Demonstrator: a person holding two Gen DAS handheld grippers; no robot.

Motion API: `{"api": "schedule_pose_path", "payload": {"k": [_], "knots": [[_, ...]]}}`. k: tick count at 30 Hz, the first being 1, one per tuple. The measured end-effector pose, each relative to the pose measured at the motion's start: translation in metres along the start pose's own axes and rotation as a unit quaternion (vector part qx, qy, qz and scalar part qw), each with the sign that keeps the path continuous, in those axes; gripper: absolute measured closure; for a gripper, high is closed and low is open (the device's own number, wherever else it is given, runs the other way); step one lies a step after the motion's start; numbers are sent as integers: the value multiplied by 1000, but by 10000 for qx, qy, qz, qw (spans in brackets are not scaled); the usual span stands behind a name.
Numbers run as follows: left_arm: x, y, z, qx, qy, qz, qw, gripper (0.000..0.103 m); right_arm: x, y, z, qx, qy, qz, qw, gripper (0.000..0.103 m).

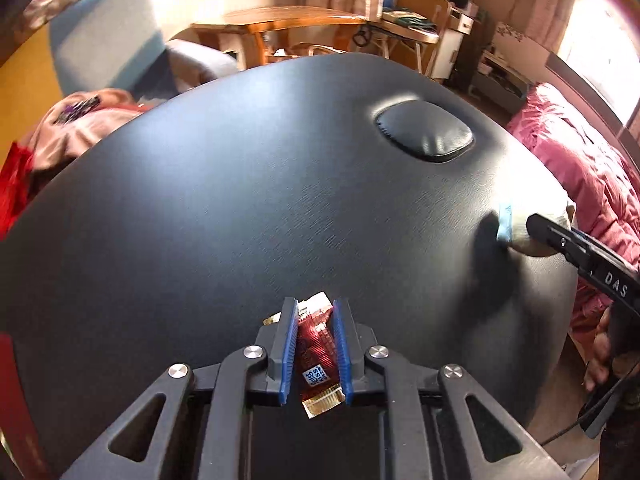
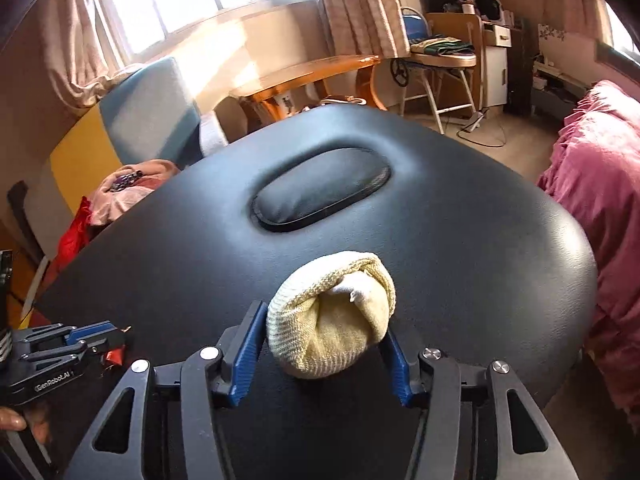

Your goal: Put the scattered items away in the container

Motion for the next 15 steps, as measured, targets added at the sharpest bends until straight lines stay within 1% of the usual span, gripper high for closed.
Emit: {"api": "schedule_pose_path", "payload": {"k": [4,8,11,13,14,15], "knots": [[26,21,-36,-3,344,110,9993,86,55,2,-32,282,216,568,9978,48],[51,41,-69,-12,661,192,9976,86,107,3,-66,545,494,953,9927,48],[63,51,-89,-42,888,203,9958,86,137,4,-87,696,738,1114,9886,48],[68,56,-99,-74,1017,187,9946,86,151,6,-99,803,846,1187,9861,47],[70,60,-104,-94,1064,146,9942,86,157,7,-104,856,893,1221,9848,44],[73,63,-109,-115,1120,105,9936,83,162,8,-110,908,940,1256,9834,43]]}}
Point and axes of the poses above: each gripper's, at about its wrist camera, not at the fingertips, and y roughly against the way its jaws point, x to its left, z to its top, the point moved 7 cm from there along -y, roughly the way its jaws point, and after that the axes turned 6 degrees about -y, right-handed, at the moved point
